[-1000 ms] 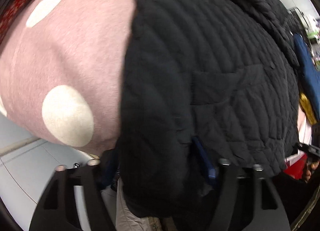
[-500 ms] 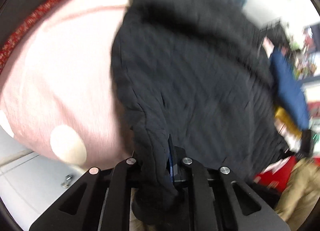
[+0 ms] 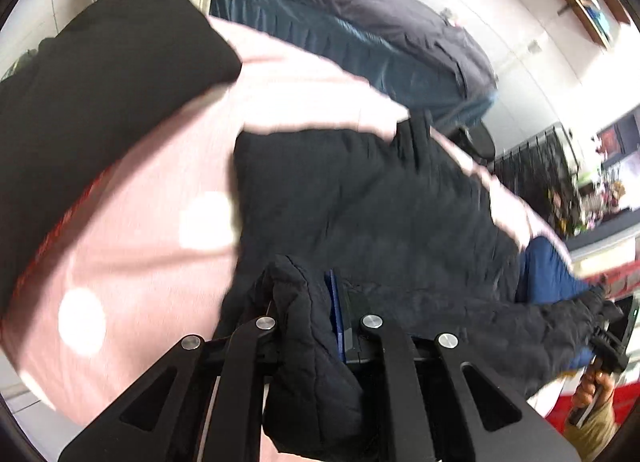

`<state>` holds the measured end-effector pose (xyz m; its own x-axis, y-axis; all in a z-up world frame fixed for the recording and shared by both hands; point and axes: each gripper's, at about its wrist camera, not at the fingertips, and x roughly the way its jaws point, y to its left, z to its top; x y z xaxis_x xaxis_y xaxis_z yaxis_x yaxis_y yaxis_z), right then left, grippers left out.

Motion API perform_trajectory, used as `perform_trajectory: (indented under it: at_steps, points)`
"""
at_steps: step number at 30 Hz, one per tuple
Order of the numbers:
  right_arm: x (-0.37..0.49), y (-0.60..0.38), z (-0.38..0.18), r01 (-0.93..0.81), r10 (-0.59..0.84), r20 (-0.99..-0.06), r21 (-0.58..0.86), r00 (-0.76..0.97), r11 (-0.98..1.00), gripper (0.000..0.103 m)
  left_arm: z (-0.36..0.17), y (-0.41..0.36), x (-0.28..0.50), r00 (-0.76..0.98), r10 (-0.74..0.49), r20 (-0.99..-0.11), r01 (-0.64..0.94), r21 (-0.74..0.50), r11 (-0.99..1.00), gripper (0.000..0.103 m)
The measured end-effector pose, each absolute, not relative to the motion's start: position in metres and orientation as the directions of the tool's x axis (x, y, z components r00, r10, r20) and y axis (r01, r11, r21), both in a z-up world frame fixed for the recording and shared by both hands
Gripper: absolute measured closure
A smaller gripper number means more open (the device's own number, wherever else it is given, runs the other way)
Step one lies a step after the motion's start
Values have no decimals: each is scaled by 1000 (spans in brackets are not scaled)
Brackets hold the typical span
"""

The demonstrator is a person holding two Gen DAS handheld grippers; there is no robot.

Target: Fold large clothes

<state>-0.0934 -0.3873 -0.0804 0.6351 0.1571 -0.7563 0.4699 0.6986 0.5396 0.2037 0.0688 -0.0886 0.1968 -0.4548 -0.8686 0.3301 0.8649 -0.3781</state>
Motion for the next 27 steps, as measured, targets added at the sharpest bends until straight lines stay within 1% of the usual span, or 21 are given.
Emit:
perform_trajectory:
  at_steps: [3, 5, 10, 13, 16, 18, 19, 20, 21, 23, 24, 25, 26, 27]
  points:
    - [-74, -405, -76, 495, 146, -742, 566, 654, 659, 92, -81, 51, 230, 213, -450, -867, 347, -364, 865, 92]
    - [-64, -411, -79, 517, 132, -758, 550, 639, 656, 92, -83, 35, 241, 217, -432, -875, 369, -337, 866, 92]
    - [-50, -425, -104, 574, 150, -771, 574, 619, 584, 92, -102, 15, 261, 182, -413, -892, 377, -324, 867, 92]
    - [-38, -435, -114, 595, 151, -789, 559, 595, 577, 92, -116, 7, 274, 162, -413, -896, 359, -336, 871, 90]
    - [-23, -441, -125, 618, 153, -812, 536, 563, 575, 92, -135, 4, 290, 104, -421, -901, 293, -377, 879, 88]
    - [-15, -446, -134, 636, 158, -824, 528, 544, 564, 92, -145, 9, 299, 64, -466, -882, 223, -443, 868, 82]
    - [-11, -450, -140, 647, 163, -830, 524, 533, 554, 92, -150, 15, 304, 46, -513, -857, 171, -500, 849, 75]
    - [-9, -452, -144, 654, 166, -834, 522, 526, 548, 92, -152, 23, 307, 39, -564, -825, 118, -557, 822, 69]
    - [-7, -454, -148, 662, 171, -837, 520, 519, 540, 92, -153, 29, 310, 35, -601, -799, 75, -597, 799, 67]
    - [-3, -459, -159, 676, 186, -841, 523, 508, 519, 92, -154, 48, 316, 38, -691, -722, -36, -692, 721, 56]
    - [-2, -460, -163, 682, 191, -842, 525, 505, 510, 92, -154, 56, 318, 46, -722, -690, -78, -723, 686, 54]
    - [-1, -461, -166, 686, 196, -842, 526, 502, 502, 92, -151, 66, 320, 68, -749, -659, -113, -751, 651, 49]
    - [0, -463, -170, 692, 199, -844, 524, 497, 497, 92, -143, 77, 323, 111, -747, -656, -118, -755, 645, 39]
    - [1, -465, -175, 700, 206, -848, 521, 488, 489, 92, -133, 87, 324, 162, -719, -676, -110, -736, 668, 31]
